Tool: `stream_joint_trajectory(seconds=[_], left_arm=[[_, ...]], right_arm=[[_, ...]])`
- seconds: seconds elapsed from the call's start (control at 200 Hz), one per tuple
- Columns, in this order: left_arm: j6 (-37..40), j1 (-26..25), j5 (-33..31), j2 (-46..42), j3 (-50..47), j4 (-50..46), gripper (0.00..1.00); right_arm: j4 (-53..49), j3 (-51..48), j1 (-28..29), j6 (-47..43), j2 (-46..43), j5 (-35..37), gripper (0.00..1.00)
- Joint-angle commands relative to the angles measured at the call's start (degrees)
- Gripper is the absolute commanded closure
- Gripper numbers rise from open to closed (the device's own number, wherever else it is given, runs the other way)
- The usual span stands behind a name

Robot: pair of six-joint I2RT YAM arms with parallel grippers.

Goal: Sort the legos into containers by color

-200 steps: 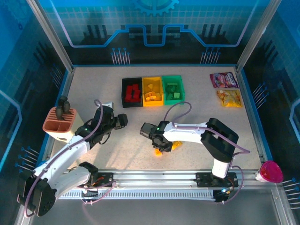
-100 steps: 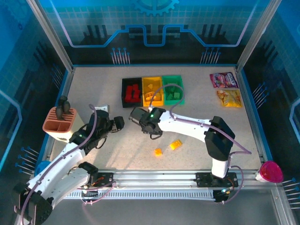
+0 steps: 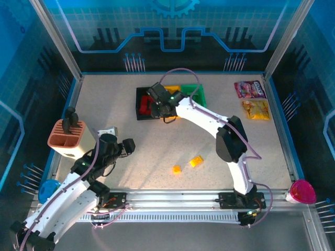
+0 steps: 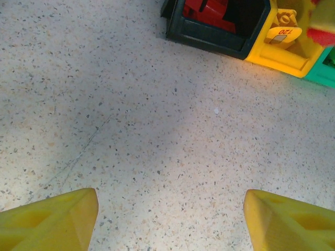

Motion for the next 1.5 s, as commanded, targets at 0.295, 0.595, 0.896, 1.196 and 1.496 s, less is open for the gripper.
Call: stream_joint_trajectory(seconds=[0.295,0.595,0.896,1.196,1.496], left_arm=[[-2.2,-2.6,-0.3,-1.2,-0.2,-2.4,0.26],[-1.6,-4.4,-1.0,-1.0,0.8,-2.5,0.26],[-0.7,-7.1,-0.8,-0.8,1.8,-2.5,0.26],[1.0,-12.9,-0.4,6.5,3.5,2.0,0.26],[4.8,-28.2,-0.3,25.5,9.2,6.2,0.25]], right_arm=[[-5.9,23.5,-2.3,-8.5,16.6,-2.3,0.76],[-3.9,32.2,-2.9,-7.9,23.0,-0.4,0.75],[-4.0,34.7,-2.9,-7.7,22.3,-0.5,0.4],[0.7,19.6,-2.8,-9.6,5.6,0.0,0.31],[12.8,-11.0,-6.7,-6.7,-17.8,-0.2,0.29]])
